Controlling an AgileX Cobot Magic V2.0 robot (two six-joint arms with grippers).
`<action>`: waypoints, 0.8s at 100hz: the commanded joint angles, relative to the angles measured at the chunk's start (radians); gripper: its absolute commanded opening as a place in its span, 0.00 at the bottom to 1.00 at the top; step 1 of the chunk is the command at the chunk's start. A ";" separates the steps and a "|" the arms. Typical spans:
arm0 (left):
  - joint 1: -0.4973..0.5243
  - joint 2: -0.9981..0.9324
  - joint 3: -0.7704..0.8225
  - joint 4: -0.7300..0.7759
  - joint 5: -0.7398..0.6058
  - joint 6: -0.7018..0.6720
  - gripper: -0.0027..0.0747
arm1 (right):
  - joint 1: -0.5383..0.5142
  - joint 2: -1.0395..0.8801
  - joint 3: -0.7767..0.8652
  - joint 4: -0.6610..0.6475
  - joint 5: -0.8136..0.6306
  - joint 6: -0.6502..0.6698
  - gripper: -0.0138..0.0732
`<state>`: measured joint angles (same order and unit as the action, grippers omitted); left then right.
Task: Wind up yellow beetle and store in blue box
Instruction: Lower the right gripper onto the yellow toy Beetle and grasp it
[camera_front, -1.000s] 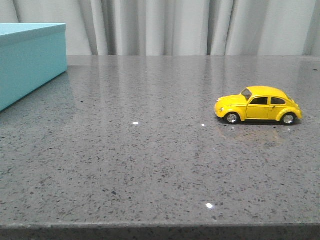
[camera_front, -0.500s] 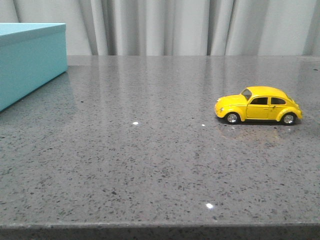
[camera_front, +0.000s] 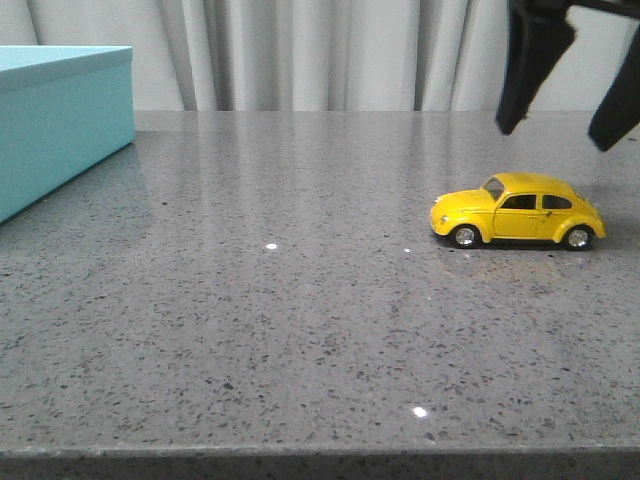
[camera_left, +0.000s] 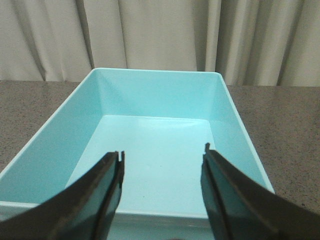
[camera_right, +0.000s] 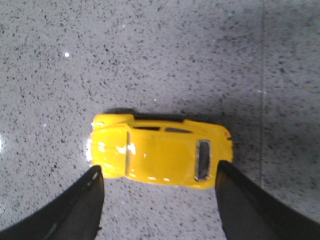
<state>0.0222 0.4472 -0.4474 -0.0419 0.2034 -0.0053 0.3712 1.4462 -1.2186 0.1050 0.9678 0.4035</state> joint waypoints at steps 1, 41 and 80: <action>0.000 0.013 -0.034 -0.005 -0.083 -0.007 0.49 | 0.012 -0.002 -0.049 -0.012 -0.019 0.023 0.72; 0.000 0.013 -0.034 -0.005 -0.083 -0.007 0.49 | 0.013 0.046 -0.052 -0.062 -0.009 0.100 0.72; 0.000 0.013 -0.034 -0.005 -0.083 -0.007 0.49 | 0.013 0.067 -0.052 -0.063 0.000 0.110 0.72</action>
<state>0.0222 0.4472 -0.4474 -0.0419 0.2014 -0.0053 0.3818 1.5335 -1.2373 0.0555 0.9781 0.5088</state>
